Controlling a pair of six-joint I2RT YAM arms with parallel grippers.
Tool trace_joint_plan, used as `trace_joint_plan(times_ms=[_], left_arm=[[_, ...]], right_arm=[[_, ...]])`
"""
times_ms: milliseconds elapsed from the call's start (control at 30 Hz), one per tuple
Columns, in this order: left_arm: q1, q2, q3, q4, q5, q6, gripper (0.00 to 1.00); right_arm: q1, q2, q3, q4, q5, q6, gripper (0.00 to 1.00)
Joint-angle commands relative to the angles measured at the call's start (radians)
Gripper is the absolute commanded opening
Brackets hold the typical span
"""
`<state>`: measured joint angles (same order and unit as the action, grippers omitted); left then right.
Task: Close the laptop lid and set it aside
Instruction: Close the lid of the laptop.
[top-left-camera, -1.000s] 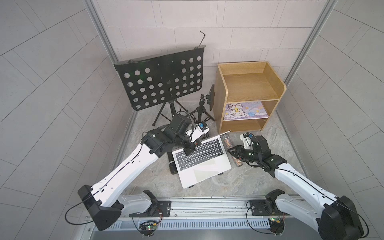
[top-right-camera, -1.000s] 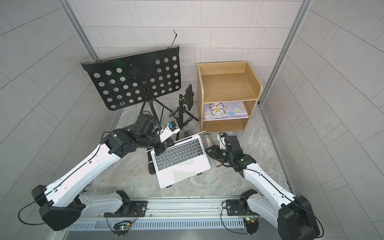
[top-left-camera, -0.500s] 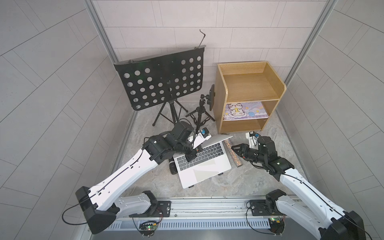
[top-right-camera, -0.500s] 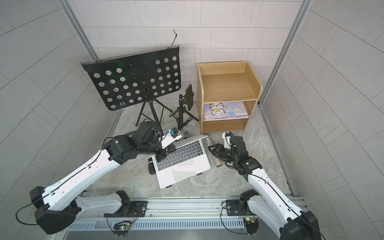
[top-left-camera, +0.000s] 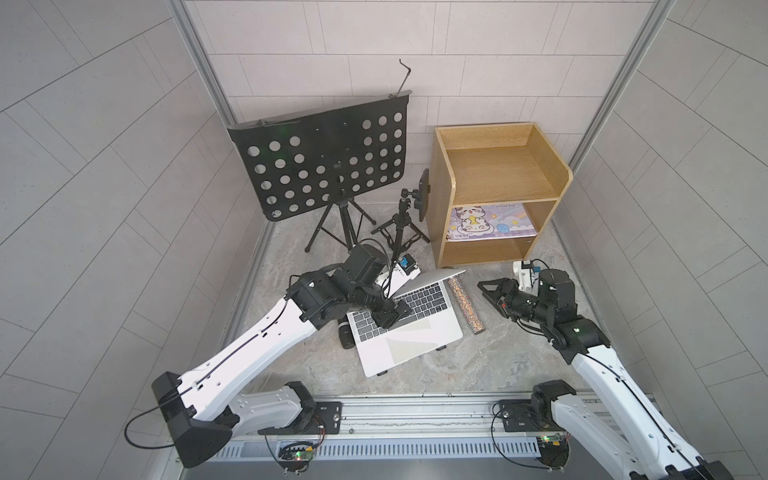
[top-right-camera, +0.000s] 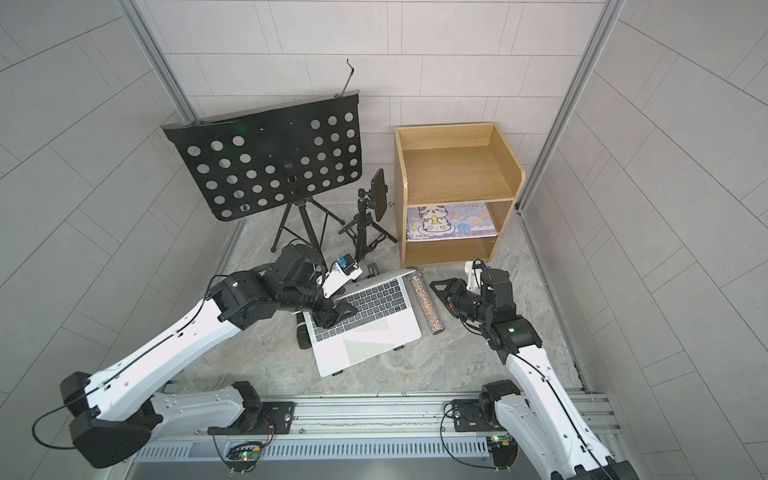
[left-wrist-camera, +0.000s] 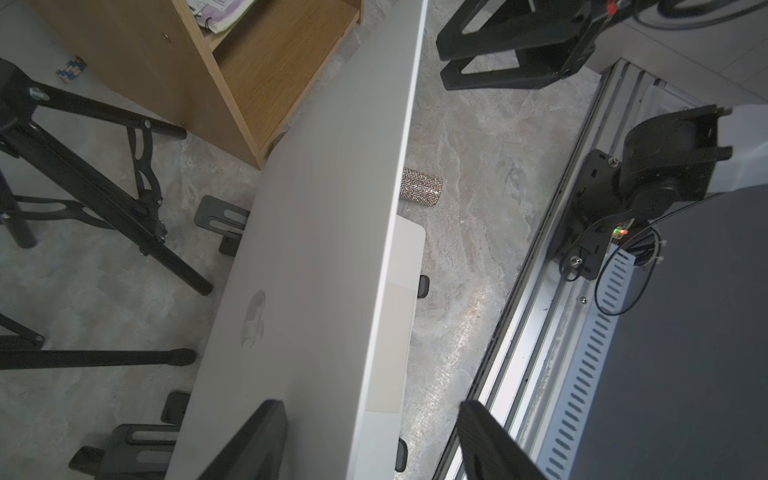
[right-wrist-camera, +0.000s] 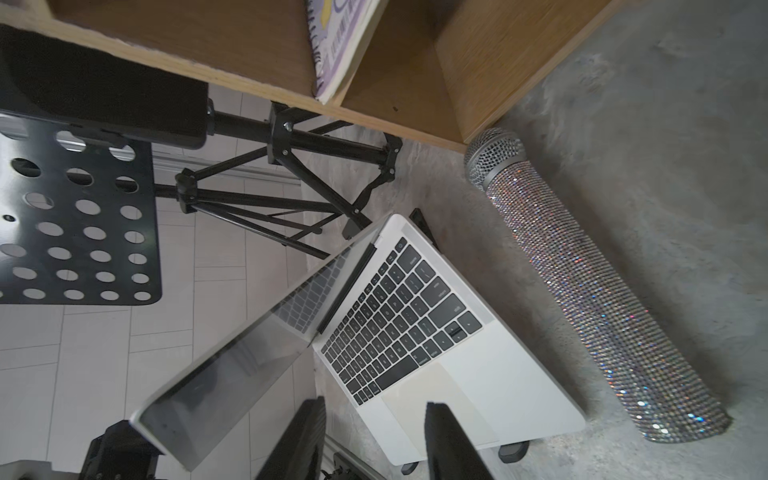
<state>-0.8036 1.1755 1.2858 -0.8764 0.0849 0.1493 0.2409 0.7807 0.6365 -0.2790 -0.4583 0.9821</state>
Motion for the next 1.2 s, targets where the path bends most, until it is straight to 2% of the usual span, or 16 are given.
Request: trace_joint_plan(times_ms=[0,133,200,300,400,533,667,767,867,1167], left_arm=[[-0.007,-0.038,0.032,-0.057,0.027,-0.077,0.79],[-0.005,-0.114,0.046,-0.017,-0.019,-0.140,0.92],[-0.001,-0.161,0.044,0.006,-0.060,-0.177,0.99],[0.014,-0.213,0.039,0.033,-0.108,-0.252,1.00],[0.044,-0.261,0.019,0.076,-0.142,-0.377,1.00],[0.099,-0.318,-0.055,0.190,-0.108,-0.545,1.00],[0.193,-0.328,-0.091,0.253,-0.023,-0.694,1.00],[0.265,-0.323,-0.098,0.260,0.019,-0.775,1.00],[0.311,-0.318,-0.097,0.236,0.027,-0.813,1.00],[0.328,-0.329,-0.092,0.199,0.004,-0.792,1.00]], right_arm=[[-0.006,-0.036,0.068,-0.085,-0.012,0.065,0.46],[-0.011,-0.055,0.112,-0.145,-0.008,0.149,0.47],[-0.011,-0.055,0.129,-0.139,-0.023,0.232,0.47],[-0.009,-0.035,0.158,-0.138,-0.053,0.355,0.47],[0.005,-0.007,0.220,-0.199,-0.062,0.417,0.47],[0.071,0.040,0.354,-0.357,0.021,0.498,0.48],[0.179,0.113,0.412,-0.335,0.030,0.653,0.51],[0.275,0.194,0.502,-0.358,0.060,0.683,0.53],[0.332,0.261,0.594,-0.435,0.094,0.692,0.53],[0.422,0.372,0.688,-0.480,0.173,0.747,0.50]])
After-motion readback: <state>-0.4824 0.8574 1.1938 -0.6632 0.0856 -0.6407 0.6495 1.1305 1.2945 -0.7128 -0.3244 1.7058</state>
